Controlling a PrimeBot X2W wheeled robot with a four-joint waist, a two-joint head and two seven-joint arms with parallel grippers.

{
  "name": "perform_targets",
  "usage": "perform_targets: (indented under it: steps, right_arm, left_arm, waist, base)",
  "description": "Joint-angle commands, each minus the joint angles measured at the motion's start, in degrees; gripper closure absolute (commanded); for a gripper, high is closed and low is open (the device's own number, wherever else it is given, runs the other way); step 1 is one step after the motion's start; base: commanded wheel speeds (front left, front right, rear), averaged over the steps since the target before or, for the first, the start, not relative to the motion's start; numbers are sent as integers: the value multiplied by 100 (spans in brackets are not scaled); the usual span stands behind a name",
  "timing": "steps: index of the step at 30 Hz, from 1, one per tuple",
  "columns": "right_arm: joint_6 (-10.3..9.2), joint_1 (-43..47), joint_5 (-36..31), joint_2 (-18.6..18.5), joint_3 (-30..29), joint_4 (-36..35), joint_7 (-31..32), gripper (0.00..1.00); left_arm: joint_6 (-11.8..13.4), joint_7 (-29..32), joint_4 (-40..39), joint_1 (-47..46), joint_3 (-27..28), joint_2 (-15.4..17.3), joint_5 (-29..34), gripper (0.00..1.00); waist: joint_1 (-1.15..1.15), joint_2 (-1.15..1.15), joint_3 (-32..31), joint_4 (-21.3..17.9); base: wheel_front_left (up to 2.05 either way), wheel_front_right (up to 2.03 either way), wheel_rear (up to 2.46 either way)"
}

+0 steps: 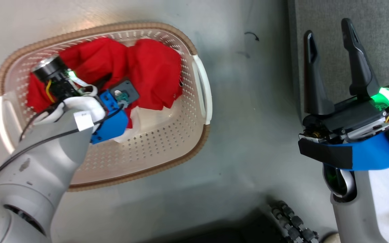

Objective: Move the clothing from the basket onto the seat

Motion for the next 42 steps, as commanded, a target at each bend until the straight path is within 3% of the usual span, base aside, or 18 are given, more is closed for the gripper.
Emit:
perform_targets:
  steps: [1, 9, 17, 33, 42]
  right_arm:
    - [3, -95, -49, -20, -34, 28, -20, 0]
    - [3, 19, -190, -21, -84, 196, -20, 0]
    - [3, 270, -269, -21, -161, 401, -20, 0]
    - [3, 1002, -165, -21, -264, 786, -20, 0]
    - [3, 1415, -116, -21, -304, 927, -20, 0]
  left_arm:
    - [61, -130, -2, -8, 32, -54, -58, 100]
    - [156, -686, -25, 331, 275, -343, -440, 100]
    - [220, -820, -372, 788, 498, -523, -788, 100]
    - [456, -820, -1985, 2063, 1305, -290, -1229, 100]
    - [522, -821, -3046, 2574, 2066, -190, -1263, 100]
  waist:
    - [0, 0, -127, 102]
    - [0, 0, -763, 392]
    - [0, 0, -1530, 643]
    - [0, 0, -3204, 899]
    - [0, 0, -4046, 1069]
  base:
    - [0, 0, 0]
    - [0, 0, 0]
    - [0, 0, 0]
    - [0, 0, 0]
    - [0, 0, 0]
